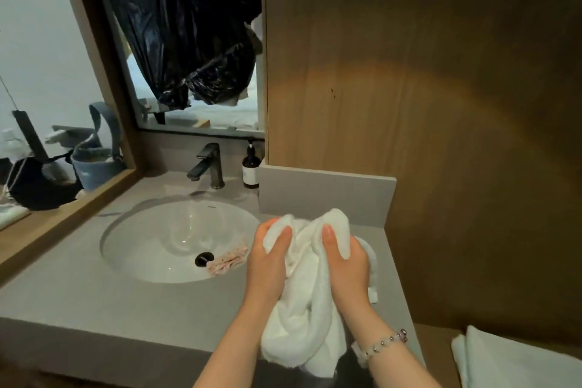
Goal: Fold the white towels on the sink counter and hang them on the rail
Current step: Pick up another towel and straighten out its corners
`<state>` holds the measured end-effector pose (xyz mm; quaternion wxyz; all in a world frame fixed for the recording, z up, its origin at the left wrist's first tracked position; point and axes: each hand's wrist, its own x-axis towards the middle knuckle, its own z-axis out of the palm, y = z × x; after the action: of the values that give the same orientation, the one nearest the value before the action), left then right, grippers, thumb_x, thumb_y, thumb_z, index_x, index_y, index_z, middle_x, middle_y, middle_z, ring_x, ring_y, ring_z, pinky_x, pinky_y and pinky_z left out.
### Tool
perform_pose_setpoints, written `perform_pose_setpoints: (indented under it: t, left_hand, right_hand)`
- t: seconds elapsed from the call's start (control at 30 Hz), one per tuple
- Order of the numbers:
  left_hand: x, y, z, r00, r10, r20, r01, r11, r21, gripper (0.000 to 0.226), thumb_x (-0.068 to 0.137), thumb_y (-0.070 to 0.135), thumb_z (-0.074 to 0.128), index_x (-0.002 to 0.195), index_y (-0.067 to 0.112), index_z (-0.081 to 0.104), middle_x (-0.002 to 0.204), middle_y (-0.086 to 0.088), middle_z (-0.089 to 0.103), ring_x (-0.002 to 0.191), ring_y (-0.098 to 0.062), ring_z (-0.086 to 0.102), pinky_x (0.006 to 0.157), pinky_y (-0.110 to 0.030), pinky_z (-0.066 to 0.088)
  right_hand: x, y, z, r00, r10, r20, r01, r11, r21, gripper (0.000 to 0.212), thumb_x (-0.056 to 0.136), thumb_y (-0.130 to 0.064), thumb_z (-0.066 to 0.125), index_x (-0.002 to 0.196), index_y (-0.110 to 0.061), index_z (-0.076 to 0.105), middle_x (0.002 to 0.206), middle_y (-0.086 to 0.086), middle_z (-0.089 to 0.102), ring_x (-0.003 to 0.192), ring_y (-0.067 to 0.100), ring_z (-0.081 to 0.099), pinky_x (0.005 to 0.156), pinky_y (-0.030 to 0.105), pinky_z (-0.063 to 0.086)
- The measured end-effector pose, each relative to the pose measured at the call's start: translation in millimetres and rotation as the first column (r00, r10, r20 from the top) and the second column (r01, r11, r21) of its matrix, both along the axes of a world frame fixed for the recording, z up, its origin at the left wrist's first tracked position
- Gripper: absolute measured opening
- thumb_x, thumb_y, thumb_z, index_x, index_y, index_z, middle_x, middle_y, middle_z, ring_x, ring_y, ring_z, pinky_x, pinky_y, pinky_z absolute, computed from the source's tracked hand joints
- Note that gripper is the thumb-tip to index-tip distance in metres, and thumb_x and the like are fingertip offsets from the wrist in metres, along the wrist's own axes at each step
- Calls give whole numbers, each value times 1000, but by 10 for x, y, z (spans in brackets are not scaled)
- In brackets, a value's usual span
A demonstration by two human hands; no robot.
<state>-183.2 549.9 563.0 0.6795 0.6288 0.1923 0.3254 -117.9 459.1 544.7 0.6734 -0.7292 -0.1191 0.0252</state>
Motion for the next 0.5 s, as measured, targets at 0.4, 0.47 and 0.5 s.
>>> perform_pose_setpoints:
  t: [0.4, 0.47, 0.5]
  left_hand:
    - [1310, 358, 84, 998, -67, -11, 68, 990, 125, 19, 91, 24, 58, 108, 34, 54, 109, 14, 59, 100, 1, 54, 78, -6, 43]
    - [1397, 402, -71, 996, -60, -71, 75, 972, 225, 22, 89, 31, 55, 108, 43, 50, 116, 17, 56, 105, 4, 51, 82, -7, 39]
    - [1422, 422, -152, 992, -60, -112, 89, 958, 272, 24, 92, 30, 54, 110, 45, 47, 119, 19, 53, 106, 8, 49, 84, -4, 37]
  right_hand:
    - [1186, 303, 138, 996, -63, 70, 61, 998, 31, 16, 93, -41, 48, 87, -30, 57, 86, -7, 64, 81, 12, 63, 70, 21, 52]
    - [1285, 302, 31, 997, -8, 83, 12, 999, -45, 15, 93, -41, 45, 95, -30, 56, 91, -10, 62, 84, 9, 62, 69, 12, 47]
    - [1314, 296, -41, 997, 23, 69, -16, 994, -105, 20, 93, -43, 43, 101, -30, 54, 94, -11, 61, 87, 6, 61, 71, 11, 47]
